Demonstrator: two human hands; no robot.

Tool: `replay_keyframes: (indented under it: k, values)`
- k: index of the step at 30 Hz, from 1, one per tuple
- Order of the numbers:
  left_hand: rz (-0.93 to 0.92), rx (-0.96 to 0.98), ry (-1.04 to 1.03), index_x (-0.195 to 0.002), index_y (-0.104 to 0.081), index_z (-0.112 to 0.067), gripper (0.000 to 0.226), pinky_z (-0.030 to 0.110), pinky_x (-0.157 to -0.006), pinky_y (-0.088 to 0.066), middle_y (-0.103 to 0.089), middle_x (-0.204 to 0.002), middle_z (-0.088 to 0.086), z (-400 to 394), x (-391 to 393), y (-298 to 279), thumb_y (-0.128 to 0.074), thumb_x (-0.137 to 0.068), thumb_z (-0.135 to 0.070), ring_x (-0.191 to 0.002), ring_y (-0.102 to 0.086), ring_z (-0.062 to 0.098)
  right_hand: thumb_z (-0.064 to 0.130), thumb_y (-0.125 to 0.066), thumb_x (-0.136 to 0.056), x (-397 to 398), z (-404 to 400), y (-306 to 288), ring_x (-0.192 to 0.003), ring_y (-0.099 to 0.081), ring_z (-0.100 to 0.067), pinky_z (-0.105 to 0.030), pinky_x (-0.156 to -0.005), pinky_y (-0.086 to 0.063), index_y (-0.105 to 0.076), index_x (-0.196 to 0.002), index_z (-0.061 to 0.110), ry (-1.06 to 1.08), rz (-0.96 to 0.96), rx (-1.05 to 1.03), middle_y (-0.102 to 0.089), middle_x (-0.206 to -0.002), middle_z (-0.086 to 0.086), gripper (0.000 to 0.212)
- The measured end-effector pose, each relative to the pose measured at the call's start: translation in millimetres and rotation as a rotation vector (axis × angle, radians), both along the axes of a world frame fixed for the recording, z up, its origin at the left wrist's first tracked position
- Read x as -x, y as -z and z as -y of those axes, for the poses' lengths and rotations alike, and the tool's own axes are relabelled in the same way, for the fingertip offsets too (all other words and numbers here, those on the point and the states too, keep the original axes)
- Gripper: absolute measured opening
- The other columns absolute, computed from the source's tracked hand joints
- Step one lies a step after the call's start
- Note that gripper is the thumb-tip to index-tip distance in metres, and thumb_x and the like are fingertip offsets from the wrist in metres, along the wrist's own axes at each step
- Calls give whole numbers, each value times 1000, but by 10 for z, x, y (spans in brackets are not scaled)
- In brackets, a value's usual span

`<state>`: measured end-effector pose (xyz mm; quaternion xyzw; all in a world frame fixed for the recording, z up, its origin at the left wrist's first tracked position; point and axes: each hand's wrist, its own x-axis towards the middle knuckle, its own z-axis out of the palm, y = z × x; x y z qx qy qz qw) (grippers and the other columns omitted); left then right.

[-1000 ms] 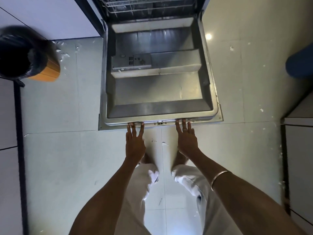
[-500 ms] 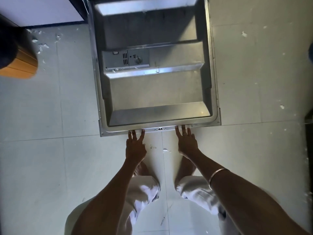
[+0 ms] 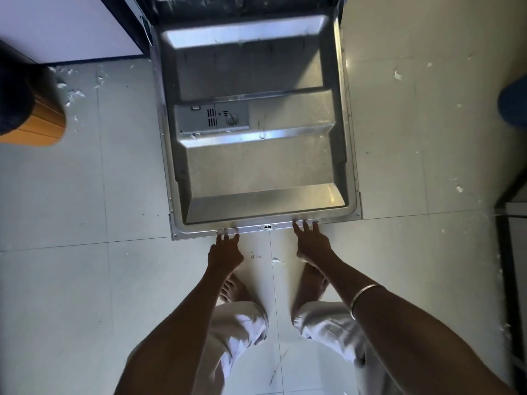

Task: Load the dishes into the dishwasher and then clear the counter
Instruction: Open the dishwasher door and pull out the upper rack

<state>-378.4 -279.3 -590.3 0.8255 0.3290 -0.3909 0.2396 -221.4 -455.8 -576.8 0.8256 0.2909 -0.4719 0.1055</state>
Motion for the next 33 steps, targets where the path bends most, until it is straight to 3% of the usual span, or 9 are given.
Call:
replay_keyframes:
  k: [4, 10, 14, 19, 23, 28, 33]
  values:
    - [98, -56, -15, -150, -35, -20, 53, 40, -113, -31, -34, -156, 7, -247, -128, -482, -38, -98, -12, -143, -33, 26, 9, -45, -94, -112, -163, -565, -151, -6, -33, -45, -117, -27, -7, -157, 15, 8, 96, -95, -9, -164, -10, 75]
    - [379, -165, 70, -150, -31, -2, 49, 42, -119, -21, -32, -155, 21, -534, -500, -1338, -33, -103, -15, -146, -25, 35, 23, -35, -103, -370, -489, -1425, -151, -6, -33, -45, -121, -14, -8, -154, 0, 3, 206, -214, -9, -163, -16, 62]
    - [492, -167, 39, -153, -22, -2, 51, 45, -121, -19, -25, -158, 20, -696, -715, -2041, -30, -105, -18, -148, -19, 35, 27, -30, -105, -514, -814, -2095, -151, -5, -32, -45, -122, -12, -9, -154, 0, 21, 216, -273, -10, -163, -16, 60]
    - [545, -185, 34, -150, -28, 3, 51, 50, -117, -28, -32, -153, 25, -962, -875, -2739, -34, -104, -18, -145, -27, 37, 30, -29, -105, -653, -1122, -2811, -150, -7, -33, -45, -120, -12, -10, -154, -1, 45, 223, -298, -11, -163, -16, 61]
    - [583, -172, 31, -150, -29, 2, 55, 49, -119, -24, -30, -155, 22, -1266, -1115, -3318, -24, -102, -26, -146, -24, 35, 32, -30, -105, -882, -1396, -3367, -151, -5, -32, -46, -120, -11, -5, -155, 0, 61, 259, -322, -7, -163, -15, 63]
    - [692, -222, 82, -150, -26, 5, 51, 43, -120, -16, -27, -156, 24, -1768, -1424, -3800, -37, -102, -11, -147, -22, 37, 32, -31, -105, -1225, -1751, -3733, -151, -2, -31, -47, -121, -9, -4, -155, 1, 25, 293, -344, -4, -164, -14, 64]
    - [732, -345, 105, -151, -24, 3, 53, 42, -120, -15, -29, -155, 24, -2424, -1866, -3978, -35, -103, -16, -146, -24, 37, 32, -36, -104, -1846, -2137, -3887, -150, -7, -33, -47, -120, -12, -8, -155, 1, -15, 346, -427, -8, -163, -16, 66]
